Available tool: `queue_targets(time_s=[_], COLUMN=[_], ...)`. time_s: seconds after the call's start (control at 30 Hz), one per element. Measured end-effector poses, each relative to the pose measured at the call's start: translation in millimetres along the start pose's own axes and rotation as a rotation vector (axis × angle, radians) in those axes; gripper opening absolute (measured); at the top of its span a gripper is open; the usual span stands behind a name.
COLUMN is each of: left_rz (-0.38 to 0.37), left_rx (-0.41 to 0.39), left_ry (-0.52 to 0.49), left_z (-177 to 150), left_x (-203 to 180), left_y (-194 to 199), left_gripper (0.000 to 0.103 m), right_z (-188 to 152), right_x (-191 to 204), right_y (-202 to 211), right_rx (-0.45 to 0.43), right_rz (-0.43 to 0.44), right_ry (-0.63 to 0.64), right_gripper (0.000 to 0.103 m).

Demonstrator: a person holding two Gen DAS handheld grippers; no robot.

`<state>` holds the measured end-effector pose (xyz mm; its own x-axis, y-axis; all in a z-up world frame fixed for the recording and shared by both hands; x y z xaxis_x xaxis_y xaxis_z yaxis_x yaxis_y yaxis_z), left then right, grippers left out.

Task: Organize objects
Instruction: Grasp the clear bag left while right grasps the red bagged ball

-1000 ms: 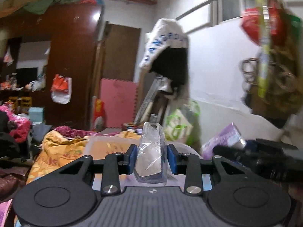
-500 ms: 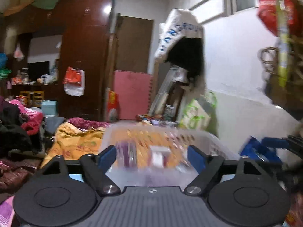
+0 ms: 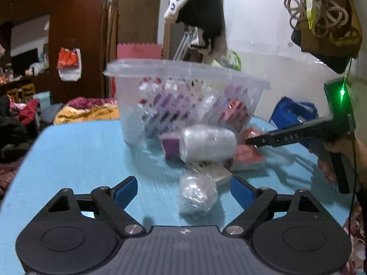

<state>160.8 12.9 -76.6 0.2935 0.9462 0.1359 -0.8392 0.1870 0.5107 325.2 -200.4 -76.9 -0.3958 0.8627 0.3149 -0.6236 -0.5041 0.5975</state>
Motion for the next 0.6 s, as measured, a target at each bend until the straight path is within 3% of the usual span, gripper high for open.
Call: queue_targets(time_s=[0.03,0.23,0.3,0.33,0.53,0.6], left_rz=[-0.011,-0.042,-0.027,-0.014,-0.033,-0.003], left_rx=[0.010,0.043,0.066,0.079,0.006,-0.035], left_ry=[-0.002,0.013,-0.026,-0.042,-0.023,0.004], left_z=[0.0,-4.2,-4.1,-5.0,-12.6,-12.8], left_x=[-2.3,-14.5,-19.0,-20.3,-20.9,-16.9], left_y=[-4.1,-17.6,-21.1,-22.3,-12.8,-5.5], left_gripper=[0.091,0.088,0.065,0.046,0.046,0.046], right_z=[-1.4,-13.9,-12.5,-10.3,-8.5,-8.1], right_x=[-0.7,-5.0,-6.7,-6.1,1.5,-0.4], right_y=[-0.3,10.0,13.1,16.1,21.1,24.7], right_rx=[0.002,-0.056,-0.070,-0.091,-0.138,-0.153], right_rz=[-0.002,-0.001,0.017,0.016,-0.012,0.006], right_ry=[-0.001,-0.001,-0.021,-0.025,0.014,-0.006], right_gripper=[0.045,0.044,0.044,0.044,0.044,0.044])
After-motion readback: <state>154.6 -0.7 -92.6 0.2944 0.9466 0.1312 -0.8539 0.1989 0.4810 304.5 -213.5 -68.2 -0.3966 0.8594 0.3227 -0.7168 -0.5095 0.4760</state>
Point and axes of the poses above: each gripper's, at about its wrist camera, not at the fingertips, and y roughly against the way its jaws point, x to its left, z to its top, the point moved 7 cm from there along -y, roughly the way its jaws point, and after that the axes turned 15 degrees about -y, right-handed, at the moved point
